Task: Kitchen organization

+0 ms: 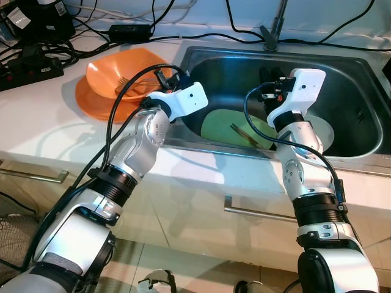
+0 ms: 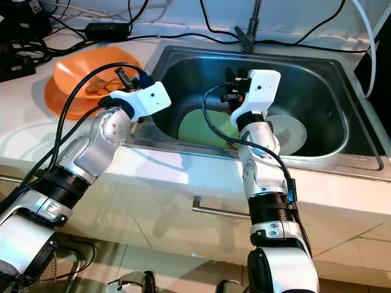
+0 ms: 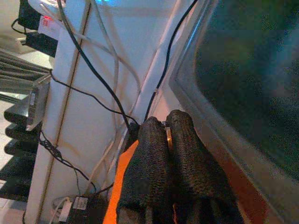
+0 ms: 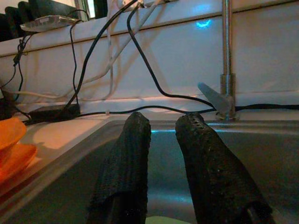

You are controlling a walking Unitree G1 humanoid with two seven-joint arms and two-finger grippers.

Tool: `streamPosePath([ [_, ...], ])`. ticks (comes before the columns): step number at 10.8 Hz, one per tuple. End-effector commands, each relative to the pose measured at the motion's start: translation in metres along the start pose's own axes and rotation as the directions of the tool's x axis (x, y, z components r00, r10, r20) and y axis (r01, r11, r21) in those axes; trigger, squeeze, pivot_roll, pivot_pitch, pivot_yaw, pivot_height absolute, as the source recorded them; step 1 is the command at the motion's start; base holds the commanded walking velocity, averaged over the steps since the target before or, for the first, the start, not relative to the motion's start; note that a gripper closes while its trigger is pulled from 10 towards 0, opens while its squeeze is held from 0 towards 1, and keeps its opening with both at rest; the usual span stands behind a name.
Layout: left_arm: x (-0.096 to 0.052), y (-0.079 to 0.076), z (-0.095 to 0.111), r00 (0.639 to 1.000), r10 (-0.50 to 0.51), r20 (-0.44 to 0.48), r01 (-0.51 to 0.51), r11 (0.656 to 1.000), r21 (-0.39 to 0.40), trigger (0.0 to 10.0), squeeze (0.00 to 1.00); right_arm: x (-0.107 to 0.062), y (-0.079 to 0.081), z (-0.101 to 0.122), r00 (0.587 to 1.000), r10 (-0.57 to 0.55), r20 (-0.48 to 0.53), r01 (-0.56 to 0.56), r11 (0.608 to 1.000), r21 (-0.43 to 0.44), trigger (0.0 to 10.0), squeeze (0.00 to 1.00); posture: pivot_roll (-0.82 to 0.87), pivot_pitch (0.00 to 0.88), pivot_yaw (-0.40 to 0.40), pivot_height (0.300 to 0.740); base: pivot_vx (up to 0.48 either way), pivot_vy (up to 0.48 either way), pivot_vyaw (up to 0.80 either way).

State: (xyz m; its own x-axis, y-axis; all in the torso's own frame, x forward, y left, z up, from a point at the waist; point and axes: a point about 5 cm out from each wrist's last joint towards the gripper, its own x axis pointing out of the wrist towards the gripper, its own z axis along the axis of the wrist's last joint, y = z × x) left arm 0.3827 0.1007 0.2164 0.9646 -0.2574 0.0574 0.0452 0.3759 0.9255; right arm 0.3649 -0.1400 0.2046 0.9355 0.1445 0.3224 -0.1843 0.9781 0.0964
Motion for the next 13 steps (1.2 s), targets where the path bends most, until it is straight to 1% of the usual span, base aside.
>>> streamPosePath([
  [1, 0.001, 0.011, 0.004, 0.999, 0.042, 0.012, -0.042, 0.999, 0.012, 4.2, 0.0, -0.001, -0.001, -0.003, 1.0, -0.004, -0.018, 0.004, 1.0, 0.011, 10.0, 0.0, 0.12, 0.084, 0.012, 0.74, 0.0, 0.0, 0.0],
  [2, 0.001, 0.014, 0.005, 0.999, 0.052, 0.014, -0.053, 0.999, 0.011, 10.0, 0.0, -0.001, -0.001, -0.003, 1.0, -0.003, -0.019, 0.004, 1.0, 0.011, 10.0, 0.0, 0.12, 0.083, 0.012, 0.74, 0.0, 0.0, 0.0],
  [8, -0.001, 0.033, 0.015, 0.994, 0.104, 0.027, -0.104, 0.995, -0.003, 10.0, 0.0, 0.001, 0.0, -0.003, 1.0, 0.003, -0.018, -0.003, 1.0, 0.011, 10.0, 0.0, 0.12, 0.08, 0.004, 0.74, 0.0, 0.0, 0.0],
  [10, -0.003, 0.035, 0.017, 0.995, 0.096, 0.03, -0.095, 0.995, -0.016, 10.0, 0.0, 0.002, 0.001, -0.003, 1.0, 0.005, -0.018, -0.005, 1.0, 0.011, 10.0, 0.0, 0.12, 0.08, 0.003, 0.74, 0.0, 0.0, 0.0],
  [12, -0.003, 0.039, 0.019, 0.993, 0.111, 0.035, -0.111, 0.994, -0.019, 10.0, 0.0, 0.002, 0.001, -0.003, 1.0, 0.006, -0.019, -0.006, 1.0, 0.012, 10.0, 0.0, 0.13, 0.078, 0.001, 0.74, 0.0, 0.0, 0.0],
  [13, -0.004, 0.047, 0.024, 0.985, 0.159, 0.068, -0.158, 0.987, -0.012, 10.0, 0.0, 0.002, 0.001, -0.003, 1.0, 0.006, -0.019, -0.006, 1.0, 0.012, 10.0, 0.0, 0.13, 0.078, 0.001, 0.74, 0.0, 0.0, 0.0],
])
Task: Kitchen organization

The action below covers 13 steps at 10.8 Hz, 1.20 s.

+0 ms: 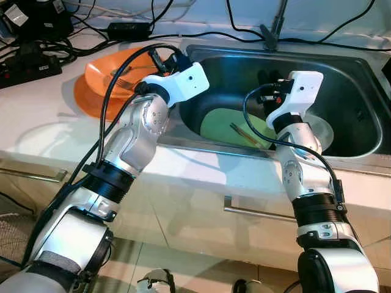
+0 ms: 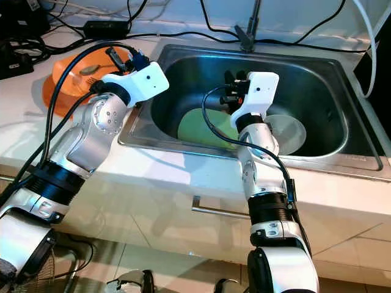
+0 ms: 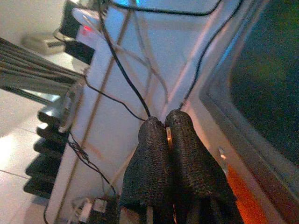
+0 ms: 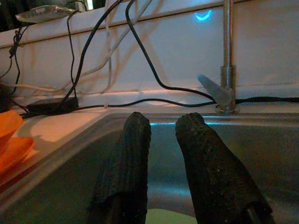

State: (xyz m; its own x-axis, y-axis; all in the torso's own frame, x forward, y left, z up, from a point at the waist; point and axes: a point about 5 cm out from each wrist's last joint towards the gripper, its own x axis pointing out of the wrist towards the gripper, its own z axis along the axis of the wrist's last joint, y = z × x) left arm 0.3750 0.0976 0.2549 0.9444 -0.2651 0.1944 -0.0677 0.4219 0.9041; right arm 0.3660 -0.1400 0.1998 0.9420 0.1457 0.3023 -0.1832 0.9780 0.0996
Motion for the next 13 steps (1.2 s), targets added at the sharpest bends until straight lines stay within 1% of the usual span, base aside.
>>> streamPosePath([
  [1, 0.002, 0.022, 0.018, 0.991, 0.092, 0.098, -0.093, 0.996, 0.005, 10.0, 0.0, 0.003, 0.002, 0.002, 1.0, 0.007, 0.002, -0.007, 1.0, 0.009, 10.0, 0.0, 0.13, 0.076, 0.0, 0.74, 0.0, 0.0, 0.0],
  [2, 0.001, 0.025, 0.028, 0.981, 0.108, 0.164, -0.109, 0.994, -0.003, 10.0, 0.0, 0.003, 0.001, 0.002, 1.0, 0.007, 0.002, -0.007, 1.0, 0.008, 10.0, 0.0, 0.13, 0.075, 0.0, 0.74, 0.0, 0.0, 0.0],
  [3, -0.004, 0.026, 0.05, 0.945, 0.134, 0.3, -0.12, 0.991, -0.063, 10.0, 0.0, 0.003, 0.001, 0.001, 1.0, 0.004, 0.001, -0.004, 1.0, 0.006, 10.0, 0.0, 0.13, 0.072, 0.002, 0.74, 0.0, 0.0, 0.0],
  [4, -0.008, 0.024, 0.06, 0.921, 0.139, 0.363, -0.092, 0.985, -0.144, 10.0, 0.0, 0.002, 0.001, 0.001, 1.0, 0.005, 0.002, -0.005, 1.0, 0.005, 10.0, 0.0, 0.12, 0.068, 0.004, 0.74, 0.0, 0.0, 0.0],
  [5, -0.009, 0.021, 0.062, 0.902, 0.151, 0.403, -0.043, 0.963, -0.265, 10.0, 0.0, 0.002, 0.001, 0.001, 1.0, 0.004, 0.002, -0.004, 1.0, 0.005, 10.0, 0.0, 0.12, 0.065, 0.005, 0.74, 0.0, 0.0, 0.0],
  [6, -0.013, 0.02, 0.068, 0.877, 0.18, 0.446, 0.031, 0.905, -0.425, 10.0, 0.0, 0.002, 0.002, 0.0, 1.0, 0.008, 0.003, -0.008, 1.0, 0.004, 10.0, 0.0, 0.12, 0.061, 0.007, 0.74, 0.0, 0.0, 0.0],
  [7, -0.021, 0.027, 0.08, 0.845, 0.223, 0.487, 0.087, 0.84, -0.535, 10.0, 0.0, 0.002, 0.002, 0.001, 1.0, 0.013, 0.006, -0.013, 1.0, 0.004, 10.0, 0.28, 0.12, 0.056, 0.008, 0.74, 0.0, 0.0, 0.0],
  [8, -0.024, 0.033, 0.082, 0.829, 0.265, 0.492, 0.129, 0.766, -0.63, 10.0, 0.0, 0.002, 0.001, 0.001, 1.0, 0.014, 0.005, -0.014, 1.0, 0.007, 10.0, 1.0, 0.12, 0.053, 0.011, 0.74, 0.0, 0.0, 0.0],
  [9, -0.024, 0.036, 0.083, 0.819, 0.284, 0.499, 0.187, 0.69, -0.699, 10.0, 0.0, 0.001, 0.0, 0.001, 1.0, 0.02, 0.007, -0.02, 1.0, 0.006, 10.0, 1.0, 0.12, 0.051, 0.012, 0.74, 0.0, 0.0, 0.0],
  [10, -0.024, 0.035, 0.082, 0.821, 0.276, 0.501, 0.232, 0.641, -0.732, 10.0, 0.0, 0.001, -0.001, 0.002, 1.0, 0.03, 0.008, -0.03, 1.0, -0.005, 10.0, 1.0, 0.12, 0.048, 0.016, 0.74, 0.0, 0.0, 0.0],
  [11, -0.025, 0.03, 0.077, 0.828, 0.26, 0.496, 0.271, 0.59, -0.761, 10.0, 0.0, 0.0, 0.0, 0.002, 0.997, 0.075, 0.005, -0.075, 0.997, -0.012, 10.0, 1.0, 0.12, 0.047, 0.017, 0.74, 0.0, 0.0, 0.0],
  [12, -0.026, 0.022, 0.071, 0.844, 0.238, 0.481, 0.297, 0.54, -0.788, 10.0, 0.0, -0.004, 0.003, 0.001, 0.988, 0.153, -0.009, -0.154, 0.987, -0.054, 10.0, 1.0, 0.11, 0.047, 0.02, 0.74, 0.0, 0.0, 0.0],
  [13, -0.028, 0.019, 0.069, 0.846, 0.22, 0.485, 0.321, 0.516, -0.794, 10.0, 0.0, -0.007, 0.005, 0.002, 0.979, 0.205, -0.015, -0.205, 0.976, -0.071, 10.0, 1.0, 0.11, 0.051, 0.024, 0.74, 0.0, 0.0, 0.0],
])
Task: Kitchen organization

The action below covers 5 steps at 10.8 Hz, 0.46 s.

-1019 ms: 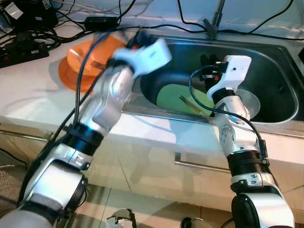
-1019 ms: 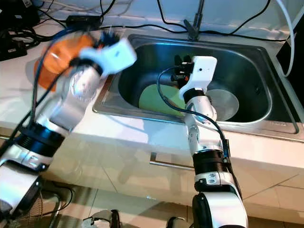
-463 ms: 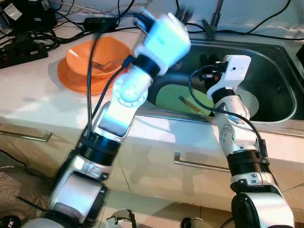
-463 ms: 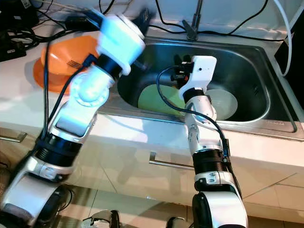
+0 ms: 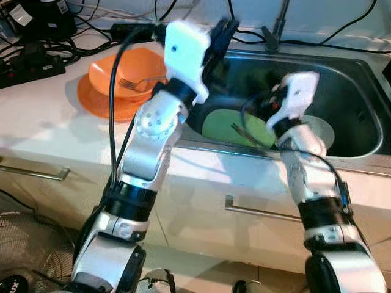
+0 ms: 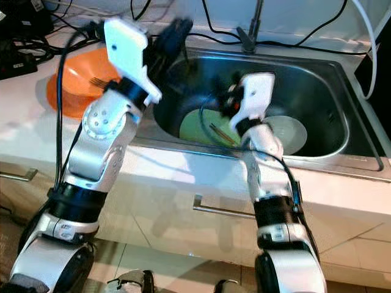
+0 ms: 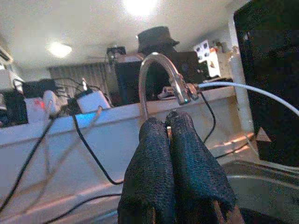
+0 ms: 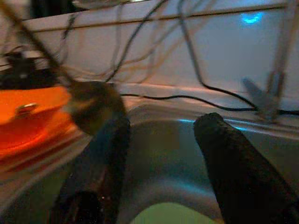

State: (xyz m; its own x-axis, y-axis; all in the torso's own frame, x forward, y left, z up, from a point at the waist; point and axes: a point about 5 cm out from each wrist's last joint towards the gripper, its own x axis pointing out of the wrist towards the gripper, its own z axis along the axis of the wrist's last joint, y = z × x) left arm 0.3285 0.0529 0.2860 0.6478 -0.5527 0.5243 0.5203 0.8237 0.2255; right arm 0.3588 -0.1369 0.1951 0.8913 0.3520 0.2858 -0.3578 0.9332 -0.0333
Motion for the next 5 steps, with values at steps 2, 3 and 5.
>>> streamPosePath([
  [2, -0.0006, -0.0008, 0.0039, 1.0, -0.029, 0.009, 0.029, 0.999, -0.019, 10.0, 0.0, -0.003, 0.0052, 0.0061, 0.996, 0.09, 0.021, -0.09, 0.996, -0.022, 10.0, 1.0, 0.11, 0.06, 0.028, 0.74, 0.0, 0.0, 0.0],
  [3, -0.001, -0.0013, 0.003, 0.999, -0.041, 0.001, 0.041, 0.999, -0.036, 10.0, 0.0, -0.0044, 0.0062, 0.0066, 0.994, 0.111, 0.023, -0.11, 0.993, -0.028, 10.0, 0.87, 0.11, 0.063, 0.03, 0.74, 0.0, 0.0, 0.0],
  [5, -0.0035, -0.0043, -0.0026, 0.997, -0.074, -0.034, 0.071, 0.994, -0.077, 10.0, 0.0, -0.0045, 0.0094, 0.0089, 0.992, 0.124, 0.036, -0.123, 0.992, -0.025, 10.0, 0.0, 0.11, 0.072, 0.034, 0.74, 0.0, 0.0, 0.0],
])
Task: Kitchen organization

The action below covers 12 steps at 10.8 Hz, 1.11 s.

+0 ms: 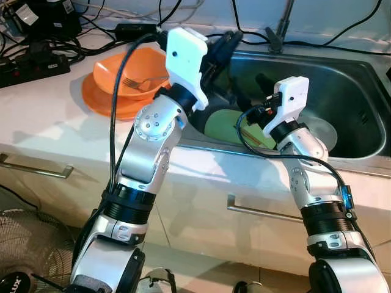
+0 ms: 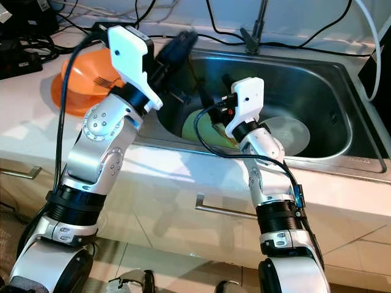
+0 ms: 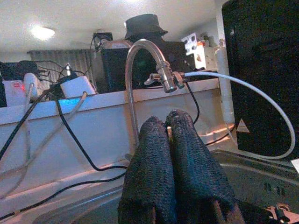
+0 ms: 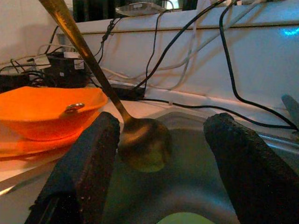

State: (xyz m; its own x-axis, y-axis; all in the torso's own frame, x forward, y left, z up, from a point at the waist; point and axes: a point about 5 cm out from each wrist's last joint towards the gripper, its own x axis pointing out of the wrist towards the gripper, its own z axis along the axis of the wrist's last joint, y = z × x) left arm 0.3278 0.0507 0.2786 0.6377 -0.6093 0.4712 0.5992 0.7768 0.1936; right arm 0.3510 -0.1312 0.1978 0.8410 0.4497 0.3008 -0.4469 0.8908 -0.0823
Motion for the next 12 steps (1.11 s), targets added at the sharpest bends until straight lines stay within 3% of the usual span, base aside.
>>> streamPosePath([
  [1, -0.002, -0.002, 0.001, 1.0, -0.024, -0.001, 0.024, 0.999, -0.03, 10.0, 0.0, 0.0, 0.004, 0.005, 1.0, 0.019, 0.019, -0.019, 1.0, 0.0, 10.0, 0.0, 0.12, 0.077, 0.035, 0.74, 0.0, 0.0, 0.0],
  [5, -0.006, -0.012, -0.007, 0.994, -0.107, -0.038, 0.101, 0.987, -0.128, 10.0, 0.0, 0.001, 0.012, 0.004, 0.999, 0.028, 0.031, -0.029, 0.999, 0.014, 10.0, 0.0, 0.11, 0.08, 0.048, 0.74, 0.0, 0.0, 0.0],
  [12, -0.008, -0.018, -0.009, 0.987, -0.153, -0.058, 0.14, 0.975, -0.174, 10.0, 0.0, 0.003, 0.022, 0.002, 0.998, 0.045, 0.039, -0.047, 0.998, 0.04, 10.0, 0.0, 0.12, 0.08, 0.06, 0.74, 0.0, 0.0, 0.0],
])
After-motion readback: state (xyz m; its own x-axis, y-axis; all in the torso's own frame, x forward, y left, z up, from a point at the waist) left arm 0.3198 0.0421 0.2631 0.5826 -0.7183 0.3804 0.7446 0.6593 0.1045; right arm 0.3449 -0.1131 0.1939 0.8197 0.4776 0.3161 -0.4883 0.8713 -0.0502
